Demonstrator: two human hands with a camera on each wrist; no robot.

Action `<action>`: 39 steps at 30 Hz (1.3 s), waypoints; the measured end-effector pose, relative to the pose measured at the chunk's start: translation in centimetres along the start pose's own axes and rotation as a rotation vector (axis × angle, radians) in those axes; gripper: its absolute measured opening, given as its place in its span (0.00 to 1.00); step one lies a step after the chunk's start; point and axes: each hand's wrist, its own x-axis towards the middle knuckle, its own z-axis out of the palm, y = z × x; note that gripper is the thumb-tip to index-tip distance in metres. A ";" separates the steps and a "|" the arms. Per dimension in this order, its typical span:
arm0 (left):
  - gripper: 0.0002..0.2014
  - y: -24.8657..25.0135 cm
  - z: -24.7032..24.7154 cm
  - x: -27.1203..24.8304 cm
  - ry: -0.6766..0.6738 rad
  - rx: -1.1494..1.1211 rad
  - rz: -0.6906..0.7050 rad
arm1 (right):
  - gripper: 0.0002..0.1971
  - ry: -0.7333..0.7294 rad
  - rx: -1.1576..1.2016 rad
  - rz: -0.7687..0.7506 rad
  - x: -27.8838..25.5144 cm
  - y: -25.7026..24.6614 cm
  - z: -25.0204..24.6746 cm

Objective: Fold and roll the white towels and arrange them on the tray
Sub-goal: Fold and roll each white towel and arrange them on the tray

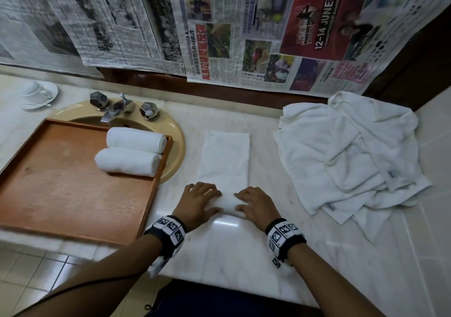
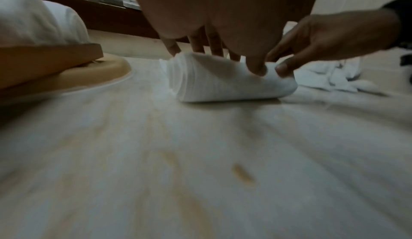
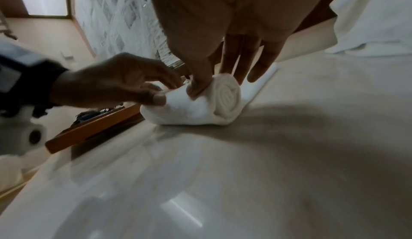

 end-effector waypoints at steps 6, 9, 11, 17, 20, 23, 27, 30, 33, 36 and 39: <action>0.26 -0.5 -0.1 0.9 -0.101 0.046 -0.042 | 0.23 -0.005 -0.042 -0.019 0.4 0.0 0.1; 0.26 -0.6 -0.8 2.4 -0.168 -0.024 -0.121 | 0.31 0.015 -0.104 -0.071 0.1 -0.3 0.5; 0.25 -0.8 -1.4 3.3 -0.223 -0.060 -0.133 | 0.35 0.011 -0.148 -0.077 -0.1 -0.7 0.5; 0.22 -1.1 -1.4 3.4 -0.301 -0.166 -0.178 | 0.32 0.031 -0.120 -0.138 0.2 -0.2 0.8; 0.21 -0.8 -1.2 2.2 -0.289 -0.207 -0.198 | 0.24 0.032 -0.050 -0.095 0.0 0.2 1.1; 0.21 -0.6 -1.1 1.4 -0.317 -0.192 -0.167 | 0.26 -0.001 -0.001 -0.024 -0.4 0.2 0.8; 0.24 -0.8 -0.9 0.0 -0.163 -0.135 0.008 | 0.26 -0.079 0.124 0.125 0.0 0.0 -0.4; 0.26 -1.2 0.2 -1.1 -0.075 -0.052 0.051 | 0.27 -0.180 0.210 0.236 0.8 0.3 -1.3; 0.23 -1.2 0.6 -1.0 -0.034 -0.067 0.007 | 0.29 -0.209 0.201 0.243 1.0 0.3 -1.4; 0.23 -1.2 0.2 0.1 -0.063 -0.044 -0.011 | 0.32 -0.093 0.158 0.192 0.4 -0.2 -0.9; 0.27 -1.2 -0.1 1.5 -0.127 -0.028 -0.077 | 0.38 0.030 0.038 0.088 -0.4 -0.2 0.0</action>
